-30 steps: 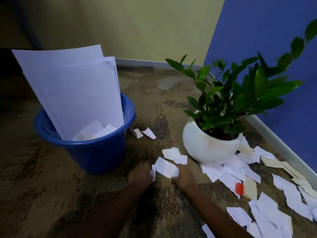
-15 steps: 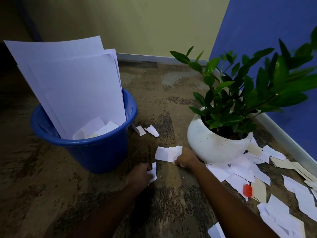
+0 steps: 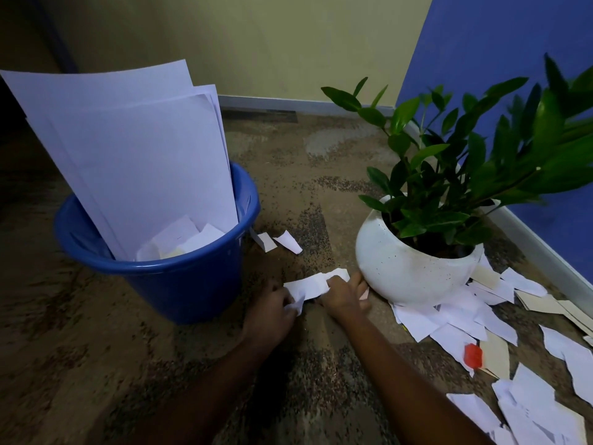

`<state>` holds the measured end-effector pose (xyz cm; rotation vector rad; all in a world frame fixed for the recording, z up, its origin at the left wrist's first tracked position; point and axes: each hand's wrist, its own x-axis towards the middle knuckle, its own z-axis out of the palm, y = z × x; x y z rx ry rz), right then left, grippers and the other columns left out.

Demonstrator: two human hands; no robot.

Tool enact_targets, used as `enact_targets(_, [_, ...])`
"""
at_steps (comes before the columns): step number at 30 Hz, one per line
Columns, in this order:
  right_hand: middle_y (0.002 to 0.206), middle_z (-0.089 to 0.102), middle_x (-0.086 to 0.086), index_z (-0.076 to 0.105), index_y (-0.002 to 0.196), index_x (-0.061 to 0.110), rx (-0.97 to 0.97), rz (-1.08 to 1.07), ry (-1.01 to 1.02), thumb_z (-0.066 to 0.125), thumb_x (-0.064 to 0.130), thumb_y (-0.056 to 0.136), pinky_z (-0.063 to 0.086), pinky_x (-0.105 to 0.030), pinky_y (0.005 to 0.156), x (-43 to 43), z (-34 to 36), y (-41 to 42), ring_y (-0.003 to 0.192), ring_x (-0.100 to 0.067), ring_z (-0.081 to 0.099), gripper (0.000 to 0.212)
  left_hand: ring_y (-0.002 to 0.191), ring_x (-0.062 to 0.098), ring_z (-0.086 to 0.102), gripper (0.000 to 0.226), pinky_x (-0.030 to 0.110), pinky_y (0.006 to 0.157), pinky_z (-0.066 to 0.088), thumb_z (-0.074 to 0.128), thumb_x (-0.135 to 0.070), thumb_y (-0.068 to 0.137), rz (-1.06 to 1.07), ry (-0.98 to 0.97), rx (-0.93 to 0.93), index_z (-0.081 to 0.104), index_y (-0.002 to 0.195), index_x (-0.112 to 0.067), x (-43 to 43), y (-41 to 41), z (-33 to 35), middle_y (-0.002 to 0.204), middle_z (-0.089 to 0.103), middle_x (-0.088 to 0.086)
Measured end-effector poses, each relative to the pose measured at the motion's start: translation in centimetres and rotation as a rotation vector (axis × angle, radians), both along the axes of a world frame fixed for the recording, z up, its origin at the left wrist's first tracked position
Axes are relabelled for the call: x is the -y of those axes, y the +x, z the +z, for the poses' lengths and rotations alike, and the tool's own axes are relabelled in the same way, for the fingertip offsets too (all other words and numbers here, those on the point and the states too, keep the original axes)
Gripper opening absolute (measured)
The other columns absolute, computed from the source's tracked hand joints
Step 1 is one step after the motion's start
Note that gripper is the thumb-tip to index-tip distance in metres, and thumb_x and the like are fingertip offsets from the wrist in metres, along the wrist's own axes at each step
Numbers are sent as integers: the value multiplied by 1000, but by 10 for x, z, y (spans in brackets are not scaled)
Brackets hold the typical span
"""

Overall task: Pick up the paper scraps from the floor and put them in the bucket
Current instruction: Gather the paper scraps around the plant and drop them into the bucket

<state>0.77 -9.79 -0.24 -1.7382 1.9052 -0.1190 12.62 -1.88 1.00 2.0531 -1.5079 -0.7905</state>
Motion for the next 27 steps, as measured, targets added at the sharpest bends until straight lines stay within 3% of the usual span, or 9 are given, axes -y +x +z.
enact_targets(3, [155,9,-10,48,130,26,31,26,31,54,34,90,11,-47,118,1,3,-4,145,-31,4,42,129,21,47,28,29,105,40,57,-31,91,-40,20,-18,66,96,-5,15,-3,8,141,45,8])
enact_targets(5, [153,14,-11,47,130,23,1,78,20,52,34,91,16,-46,118,1,3,-8,144,-31,10,41,133,30,45,34,38,110,40,59,-31,91,-47,103,-69,68,98,1,26,-7,13,138,51,16])
enact_targets(7, [149,21,-11,49,127,22,-41,122,-16,48,31,93,23,-45,114,-1,3,-11,140,-31,17,35,136,31,41,40,38,113,36,56,-32,92,-60,153,-58,69,99,5,33,-9,16,137,52,20])
enact_targets(13, [134,46,-14,56,121,12,-131,217,-215,42,14,96,40,-38,100,-4,1,-22,124,-30,42,29,100,30,66,44,27,85,44,64,-34,86,-40,192,-101,69,94,9,43,-13,10,102,71,21])
enact_targets(15, [125,56,-12,64,111,11,-3,212,-242,49,8,92,41,-33,97,-5,-2,-26,118,-27,50,25,102,29,65,40,32,89,46,67,-30,83,-48,190,-104,69,97,7,43,-13,5,105,70,20])
enact_targets(20, [107,70,-12,72,92,7,394,-31,-232,57,1,85,41,-26,81,-18,-1,-26,103,-26,62,18,111,32,59,11,37,92,47,61,-9,88,48,108,-238,57,95,-2,34,-9,-2,105,62,20])
enact_targets(23, [106,71,-12,72,94,9,536,-93,-242,58,6,87,42,-27,80,-22,10,-19,101,-26,63,16,117,24,57,23,29,92,45,58,-9,90,102,-21,-274,55,113,-6,32,-11,8,121,62,13])
enact_targets(27, [105,72,-12,72,98,8,704,-208,-332,58,10,89,43,-23,77,-21,44,-1,90,-19,62,16,118,18,56,32,20,85,39,51,-13,94,96,-341,-94,49,126,-13,31,-23,46,130,59,5])
